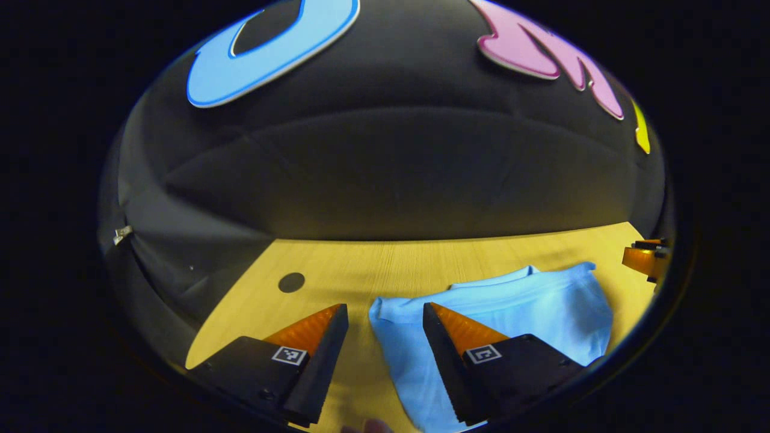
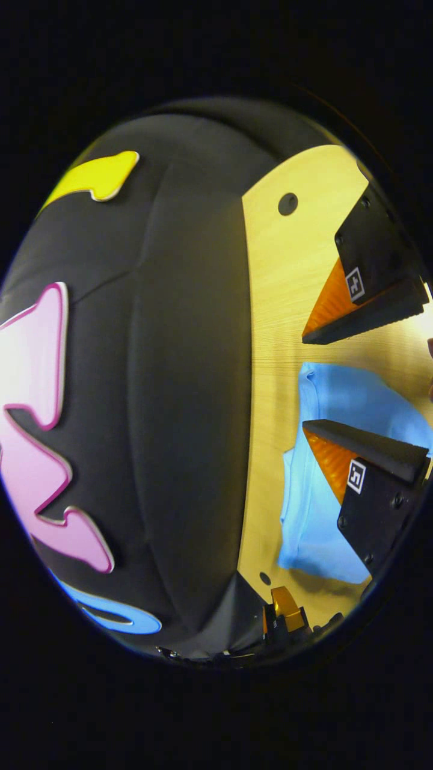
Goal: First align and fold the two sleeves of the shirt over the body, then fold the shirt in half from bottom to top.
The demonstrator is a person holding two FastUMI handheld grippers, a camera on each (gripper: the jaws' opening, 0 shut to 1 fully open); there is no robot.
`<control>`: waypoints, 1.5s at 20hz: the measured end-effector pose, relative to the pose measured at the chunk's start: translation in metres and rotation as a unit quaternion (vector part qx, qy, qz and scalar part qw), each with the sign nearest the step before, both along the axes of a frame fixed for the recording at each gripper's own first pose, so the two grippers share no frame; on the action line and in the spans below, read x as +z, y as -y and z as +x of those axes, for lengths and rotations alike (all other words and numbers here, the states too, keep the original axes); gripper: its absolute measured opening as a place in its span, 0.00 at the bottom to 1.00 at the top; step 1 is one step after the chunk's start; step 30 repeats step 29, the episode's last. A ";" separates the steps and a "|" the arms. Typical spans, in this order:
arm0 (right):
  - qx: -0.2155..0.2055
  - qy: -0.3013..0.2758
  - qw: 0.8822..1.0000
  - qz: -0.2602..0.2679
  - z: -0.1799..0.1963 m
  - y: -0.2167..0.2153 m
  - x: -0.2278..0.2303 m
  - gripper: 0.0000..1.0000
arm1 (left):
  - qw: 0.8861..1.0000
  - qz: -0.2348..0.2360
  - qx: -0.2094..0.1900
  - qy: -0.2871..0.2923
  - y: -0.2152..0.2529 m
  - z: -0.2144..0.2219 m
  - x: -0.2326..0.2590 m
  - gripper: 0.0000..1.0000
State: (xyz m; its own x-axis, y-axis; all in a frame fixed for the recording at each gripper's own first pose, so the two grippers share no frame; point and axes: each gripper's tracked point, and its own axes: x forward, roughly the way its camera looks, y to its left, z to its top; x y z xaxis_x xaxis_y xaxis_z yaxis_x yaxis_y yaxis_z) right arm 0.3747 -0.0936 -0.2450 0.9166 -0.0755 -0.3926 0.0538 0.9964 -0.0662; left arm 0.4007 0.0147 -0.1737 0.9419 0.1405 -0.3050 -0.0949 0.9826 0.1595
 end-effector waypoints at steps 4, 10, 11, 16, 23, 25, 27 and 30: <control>0.010 0.037 0.999 -0.001 -0.065 -0.019 0.053 0.80 | 0.999 -0.021 -0.021 0.038 0.004 -0.079 0.044 0.81; 0.016 0.082 0.996 0.017 -0.170 -0.050 0.124 0.80 | 0.995 -0.031 -0.033 0.085 0.013 -0.213 0.084 0.81; 0.017 0.085 0.996 0.015 -0.187 -0.055 0.130 0.83 | 0.995 -0.032 -0.037 0.090 0.016 -0.235 0.088 0.81; 0.030 0.091 0.995 0.011 -0.286 -0.078 0.156 0.86 | 0.993 -0.046 -0.048 0.095 0.021 -0.309 0.102 0.81; 0.024 0.120 0.992 -0.004 -0.355 -0.096 0.177 0.86 | 0.993 -0.052 -0.053 0.096 0.005 -0.378 0.098 0.81; 0.013 0.115 0.993 0.000 -0.364 -0.098 0.174 0.86 | 0.993 -0.061 -0.052 0.090 -0.002 -0.389 0.092 0.81; 0.005 0.113 0.994 0.007 -0.373 -0.102 0.171 0.86 | 0.993 -0.063 -0.050 0.084 -0.009 -0.394 0.088 0.81; 0.002 0.111 0.994 0.004 -0.377 -0.103 0.169 0.86 | 0.993 -0.065 -0.053 0.085 -0.010 -0.396 0.087 0.81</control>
